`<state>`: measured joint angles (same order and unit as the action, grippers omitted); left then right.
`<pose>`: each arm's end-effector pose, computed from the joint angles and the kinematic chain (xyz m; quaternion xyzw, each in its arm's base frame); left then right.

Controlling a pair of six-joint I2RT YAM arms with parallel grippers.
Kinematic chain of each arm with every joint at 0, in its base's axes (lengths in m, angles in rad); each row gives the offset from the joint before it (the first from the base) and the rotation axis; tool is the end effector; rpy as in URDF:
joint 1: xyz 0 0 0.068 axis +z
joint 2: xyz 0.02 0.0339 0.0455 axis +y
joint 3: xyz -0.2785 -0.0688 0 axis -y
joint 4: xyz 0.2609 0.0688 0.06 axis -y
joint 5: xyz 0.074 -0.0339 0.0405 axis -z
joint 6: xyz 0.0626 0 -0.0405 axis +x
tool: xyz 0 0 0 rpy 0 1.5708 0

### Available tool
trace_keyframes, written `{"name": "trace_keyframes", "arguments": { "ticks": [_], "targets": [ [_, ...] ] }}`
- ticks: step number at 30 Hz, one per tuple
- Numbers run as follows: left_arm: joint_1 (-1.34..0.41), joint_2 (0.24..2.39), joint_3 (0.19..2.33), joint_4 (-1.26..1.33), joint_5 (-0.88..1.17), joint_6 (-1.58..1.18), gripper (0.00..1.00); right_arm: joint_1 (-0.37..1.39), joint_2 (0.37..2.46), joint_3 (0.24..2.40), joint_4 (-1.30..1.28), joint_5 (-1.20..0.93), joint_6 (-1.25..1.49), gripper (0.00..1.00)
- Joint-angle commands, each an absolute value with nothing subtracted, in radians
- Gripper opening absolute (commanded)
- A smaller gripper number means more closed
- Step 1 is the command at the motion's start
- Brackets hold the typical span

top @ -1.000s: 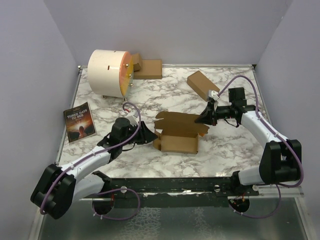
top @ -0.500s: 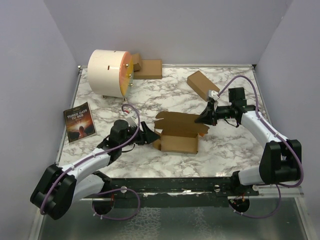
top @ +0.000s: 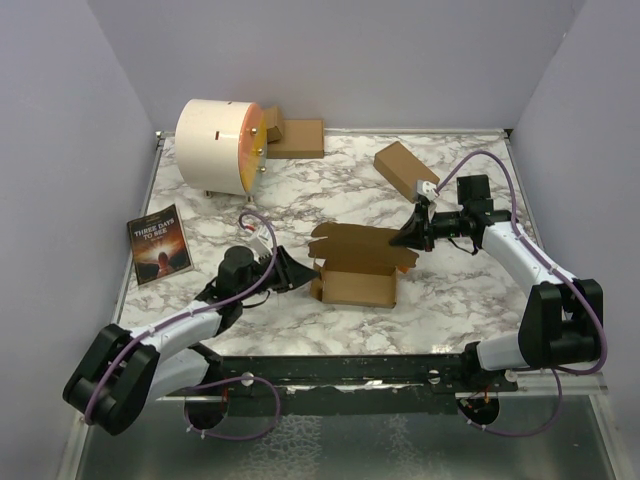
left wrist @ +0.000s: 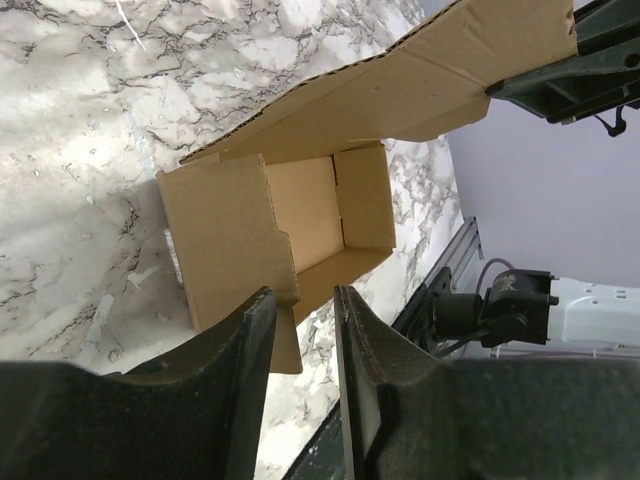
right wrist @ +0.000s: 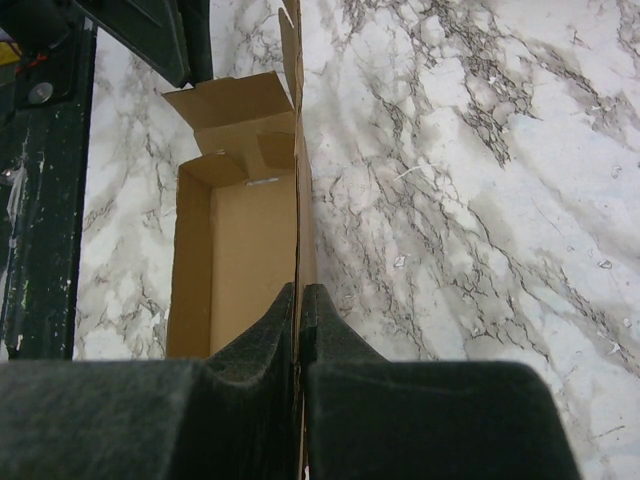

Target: Fold the paper box

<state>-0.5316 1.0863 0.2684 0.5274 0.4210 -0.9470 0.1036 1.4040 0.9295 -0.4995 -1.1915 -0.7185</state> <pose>0.1923 -0.1427 0.1730 -0.0396 0.7932 -0.5174 0.3187 0.2803 0.0876 0.2419 -0.4673 0.6593 0.4375 0.3942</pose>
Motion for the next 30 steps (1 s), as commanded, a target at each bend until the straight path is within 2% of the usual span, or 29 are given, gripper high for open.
{"name": "trace_keyframes", "arguments": {
  "ticks": [1,7,10,16,25,30],
  "targets": [
    [-0.522,1.095,0.246,0.632,0.445,-0.993,0.31,0.107,1.388,0.925,-0.491,-1.177,-0.716,0.01],
    [-0.512,1.108,0.226,0.693,0.456,-1.029,0.33,0.107,1.388,0.927,-0.493,-1.177,-0.719,0.01],
    [-0.508,1.121,0.219,0.712,0.457,-1.04,0.31,0.107,1.388,0.927,-0.494,-1.177,-0.719,0.01],
    [-0.5,1.152,0.205,0.755,0.457,-1.063,0.18,0.107,1.387,0.928,-0.497,-1.178,-0.721,0.01],
    [-0.497,1.185,0.19,0.808,0.457,-1.089,0.11,0.107,1.388,0.929,-0.499,-1.178,-0.724,0.01],
    [-0.497,1.206,0.183,0.827,0.455,-1.098,0.01,0.107,1.388,0.929,-0.499,-1.178,-0.724,0.01]
  ]
}}
